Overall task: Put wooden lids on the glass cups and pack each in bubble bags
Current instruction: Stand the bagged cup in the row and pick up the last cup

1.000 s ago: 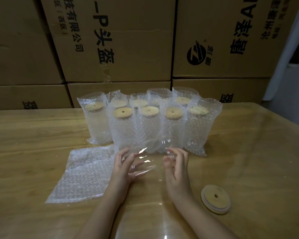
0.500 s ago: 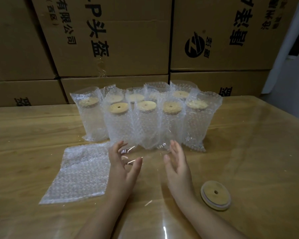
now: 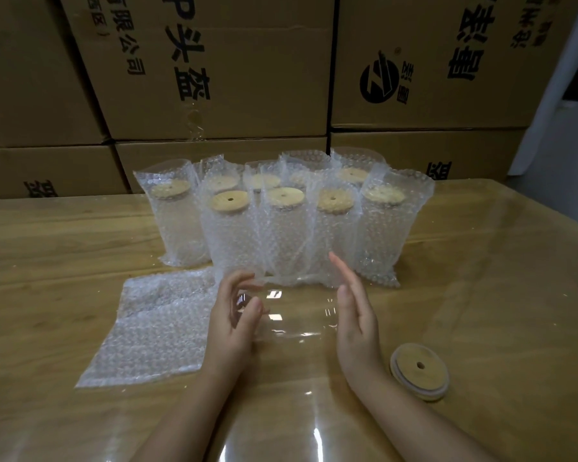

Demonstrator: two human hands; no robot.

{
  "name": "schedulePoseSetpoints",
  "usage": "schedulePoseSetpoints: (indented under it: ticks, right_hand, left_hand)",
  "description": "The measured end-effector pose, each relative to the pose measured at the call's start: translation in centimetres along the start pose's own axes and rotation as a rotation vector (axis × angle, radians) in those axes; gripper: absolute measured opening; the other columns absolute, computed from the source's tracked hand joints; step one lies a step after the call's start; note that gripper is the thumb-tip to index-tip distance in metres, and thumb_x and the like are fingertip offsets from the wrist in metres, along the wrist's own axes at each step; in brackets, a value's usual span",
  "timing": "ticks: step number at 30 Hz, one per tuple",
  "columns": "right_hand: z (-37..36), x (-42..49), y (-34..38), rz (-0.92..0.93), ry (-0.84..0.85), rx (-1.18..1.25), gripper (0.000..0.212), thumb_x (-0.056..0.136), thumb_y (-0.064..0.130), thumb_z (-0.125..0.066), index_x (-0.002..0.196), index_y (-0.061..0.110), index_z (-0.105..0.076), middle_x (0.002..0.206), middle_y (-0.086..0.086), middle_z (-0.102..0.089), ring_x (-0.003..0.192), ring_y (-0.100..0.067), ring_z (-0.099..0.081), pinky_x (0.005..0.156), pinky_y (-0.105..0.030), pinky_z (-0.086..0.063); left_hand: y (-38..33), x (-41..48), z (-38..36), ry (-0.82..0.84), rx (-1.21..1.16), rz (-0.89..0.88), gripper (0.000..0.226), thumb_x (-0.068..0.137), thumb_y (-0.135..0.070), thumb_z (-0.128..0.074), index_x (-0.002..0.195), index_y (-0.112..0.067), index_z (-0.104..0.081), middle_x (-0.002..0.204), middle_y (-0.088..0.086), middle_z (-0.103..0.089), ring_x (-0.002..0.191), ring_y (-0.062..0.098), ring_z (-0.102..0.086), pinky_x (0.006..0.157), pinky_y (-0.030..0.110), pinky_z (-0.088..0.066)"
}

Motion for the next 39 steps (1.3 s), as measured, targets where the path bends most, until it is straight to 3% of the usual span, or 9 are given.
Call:
schedulePoseSetpoints:
  ticks: [9, 12, 17, 20, 24, 27, 32, 36, 39]
  right_hand:
    - [-1.2, 0.4, -2.2, -0.246, 0.176, 0.159, 0.064, 0.069, 0.084, -0.048, 0.129, 0.059, -0.043, 0.137, 0.030, -0.048, 0.129, 0.009, -0.041, 0.110, -0.028, -0.029]
    - [-1.4, 0.2, -2.8, -0.302, 0.177, 0.179, 0.086, 0.071, 0.080, -0.048, 0.143, 0.035, -0.039, 0.133, 0.031, -0.051, 0.128, 0.009, -0.042, 0.116, -0.032, -0.026]
    - [-1.1, -0.5, -2.6, -0.277, 0.081, 0.068, 0.066, 0.082, 0.077, -0.035, 0.129, 0.034, -0.054, 0.128, 0.034, -0.053, 0.127, 0.007, -0.045, 0.112, -0.032, -0.032]
    - [-0.9, -0.3, -2.4, -0.254, 0.080, 0.082, 0.044, 0.091, 0.057, -0.040, 0.102, 0.020, -0.063, 0.126, 0.032, -0.056, 0.129, 0.005, -0.042, 0.107, -0.024, -0.033]
    - [-0.1, 0.8, -2.0, -0.264, 0.089, 0.162, 0.032, 0.093, 0.048, -0.050, 0.073, 0.032, -0.068, 0.138, 0.018, -0.052, 0.133, 0.004, -0.037, 0.112, -0.028, -0.029]
    - [0.3, 1.3, -1.6, -0.290, 0.112, 0.195, 0.033, 0.090, 0.051, -0.048, 0.078, 0.034, -0.073, 0.142, 0.006, -0.050, 0.136, 0.000, -0.036, 0.116, -0.035, -0.025]
    - [0.3, 1.5, -1.4, -0.257, 0.169, 0.188, 0.055, 0.095, 0.053, -0.036, 0.119, 0.009, -0.061, 0.121, 0.029, -0.060, 0.132, 0.004, -0.039, 0.110, -0.024, -0.027]
    - [-0.6, 1.0, -1.2, -0.298, 0.203, 0.228, 0.058, 0.088, 0.057, -0.031, 0.122, 0.023, -0.062, 0.124, 0.012, -0.064, 0.124, -0.003, -0.051, 0.100, -0.025, -0.038]
    - [-1.3, 0.7, -1.4, -0.333, 0.222, 0.275, 0.062, 0.081, 0.065, -0.037, 0.125, 0.028, -0.059, 0.129, 0.017, -0.060, 0.126, 0.003, -0.048, 0.103, -0.021, -0.034]
  left_hand:
    - [0.7, 0.3, 0.3, -0.111, -0.188, 0.102, 0.049, 0.070, -0.052, -0.053, 0.110, -0.024, -0.052, 0.099, 0.007, -0.062, 0.072, 0.021, -0.065, 0.046, 0.019, -0.045]
    - [0.0, 0.0, 0.7, -0.165, -0.118, -0.009, 0.043, 0.075, -0.049, -0.050, 0.113, -0.027, -0.050, 0.103, 0.005, -0.062, 0.078, 0.021, -0.063, 0.050, 0.020, -0.047]
    - [-0.8, -0.1, 0.8, -0.180, 0.016, -0.133, 0.037, 0.082, -0.043, -0.048, 0.117, -0.035, -0.046, 0.116, 0.007, -0.056, 0.088, 0.017, -0.064, 0.068, 0.041, -0.051]
    - [-0.6, 0.2, 1.2, -0.180, 0.055, -0.119, 0.033, 0.083, -0.045, -0.048, 0.116, -0.043, -0.048, 0.116, 0.003, -0.057, 0.087, 0.015, -0.065, 0.074, 0.051, -0.050]
    - [-0.1, 0.5, 1.2, -0.101, 0.119, -0.075, 0.030, 0.083, -0.047, -0.048, 0.112, -0.055, -0.050, 0.111, -0.005, -0.059, 0.097, 0.031, -0.062, 0.077, 0.055, -0.052]
    - [0.1, 0.7, 1.0, -0.032, 0.150, -0.048, 0.031, 0.082, -0.048, -0.049, 0.112, -0.054, -0.051, 0.107, -0.008, -0.061, 0.088, 0.023, -0.065, 0.070, 0.042, -0.051]
    - [0.4, 1.0, 0.9, -0.004, 0.010, 0.037, 0.039, 0.076, -0.050, -0.050, 0.111, -0.033, -0.055, 0.100, 0.003, -0.063, 0.066, 0.019, -0.068, 0.050, 0.021, -0.046]
    - [0.7, 1.1, 0.7, -0.092, -0.165, 0.127, 0.036, 0.076, -0.044, -0.051, 0.107, -0.025, -0.054, 0.097, 0.007, -0.063, 0.058, 0.016, -0.066, 0.039, 0.020, -0.042]
    - [0.5, 0.8, 0.5, -0.143, -0.219, 0.107, 0.049, 0.069, -0.055, -0.050, 0.107, -0.025, -0.052, 0.096, 0.004, -0.063, 0.061, 0.014, -0.066, 0.041, 0.019, -0.042]
Point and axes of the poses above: each hand's wrist, its own x-axis towards the middle knuckle, its own z-axis out of the back of the hand, y = z × x, the point moved 6 cm from there along x, towards the middle knuckle
